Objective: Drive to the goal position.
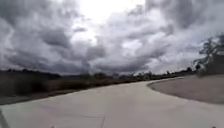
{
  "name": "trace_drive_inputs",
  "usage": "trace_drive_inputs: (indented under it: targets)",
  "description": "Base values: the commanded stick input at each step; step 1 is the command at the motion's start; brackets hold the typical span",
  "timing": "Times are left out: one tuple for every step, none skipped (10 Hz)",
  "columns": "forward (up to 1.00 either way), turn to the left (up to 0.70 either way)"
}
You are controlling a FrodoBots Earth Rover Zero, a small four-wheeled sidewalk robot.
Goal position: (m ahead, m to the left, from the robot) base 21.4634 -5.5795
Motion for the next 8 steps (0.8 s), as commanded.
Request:
trace_drive_inputs:
  targets:
    - [0.85, 0.0]
    - [0.85, 0.0]
    - [0.85, 0.0]
    - [0.85, 0.0]
    - [0.85, 0.0]
    - [0.85, 0.0]
    - [0.85, 0.0]
    - [0.85, 0.0]
